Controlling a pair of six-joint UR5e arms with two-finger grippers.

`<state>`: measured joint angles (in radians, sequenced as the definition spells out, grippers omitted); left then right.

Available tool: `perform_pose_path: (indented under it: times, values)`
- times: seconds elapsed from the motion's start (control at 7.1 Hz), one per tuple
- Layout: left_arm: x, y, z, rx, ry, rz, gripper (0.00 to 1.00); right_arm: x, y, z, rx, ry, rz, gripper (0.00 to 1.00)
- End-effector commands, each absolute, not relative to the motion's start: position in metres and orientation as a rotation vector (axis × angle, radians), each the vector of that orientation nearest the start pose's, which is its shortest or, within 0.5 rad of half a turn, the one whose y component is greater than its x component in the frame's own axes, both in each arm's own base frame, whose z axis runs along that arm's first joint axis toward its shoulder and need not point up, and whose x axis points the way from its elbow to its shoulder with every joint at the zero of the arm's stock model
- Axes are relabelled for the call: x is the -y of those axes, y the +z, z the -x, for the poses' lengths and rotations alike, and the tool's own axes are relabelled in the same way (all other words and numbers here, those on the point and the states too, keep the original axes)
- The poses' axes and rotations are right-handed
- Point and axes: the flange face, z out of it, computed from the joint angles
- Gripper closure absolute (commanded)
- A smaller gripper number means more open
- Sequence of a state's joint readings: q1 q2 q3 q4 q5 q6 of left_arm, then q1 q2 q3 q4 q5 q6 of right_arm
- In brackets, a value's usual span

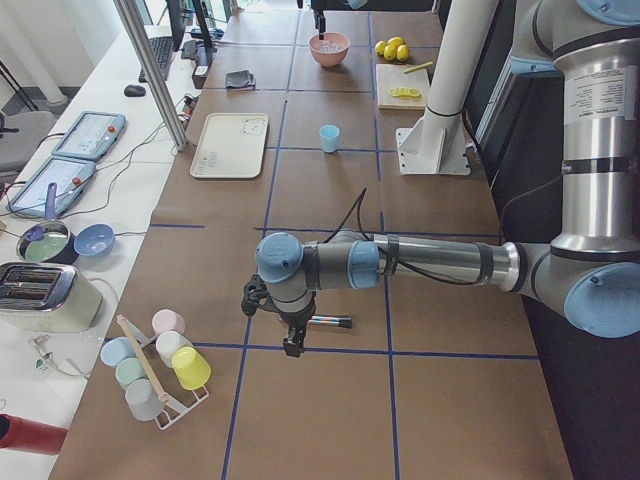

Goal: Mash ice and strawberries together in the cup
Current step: 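Move the right gripper back to the pink bowl, then grasp another ice cube from the bowl with the right gripper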

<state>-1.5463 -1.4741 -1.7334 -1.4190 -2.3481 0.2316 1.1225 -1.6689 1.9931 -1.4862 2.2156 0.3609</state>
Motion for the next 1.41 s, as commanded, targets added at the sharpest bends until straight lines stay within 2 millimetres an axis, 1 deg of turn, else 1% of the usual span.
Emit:
perform_pose_path:
  times: [0.0,0.14,0.28,0.42,0.84,1.13,1.27]
  values:
    - [0.445,0.638,0.053,-0.783,0.21,-0.001,0.0,0.416,0.569,0.114,0.761,-0.227,-0.155,0.01]
    - [0.445,0.637,0.053,-0.783,0.211,-0.002,0.0,0.417,0.59,0.114,0.751,-0.223,-0.143,0.06]
    - [0.445,0.637,0.053,-0.783,0.211,-0.004,0.0,0.418,0.593,0.114,0.745,-0.222,-0.142,0.12]
    - [0.445,0.636,0.053,-0.782,0.212,-0.005,0.0,0.42,0.599,0.116,0.738,-0.221,-0.134,0.18]
    - [0.446,0.635,0.052,-0.782,0.213,-0.008,0.0,0.421,0.613,0.119,0.728,-0.218,-0.11,0.27]
    - [0.446,0.635,0.052,-0.782,0.213,-0.008,0.0,0.42,0.613,0.121,0.727,-0.224,-0.109,0.37]
    - [0.446,0.635,0.052,-0.782,0.213,-0.008,0.0,0.419,0.616,0.124,0.723,-0.229,-0.102,0.4]
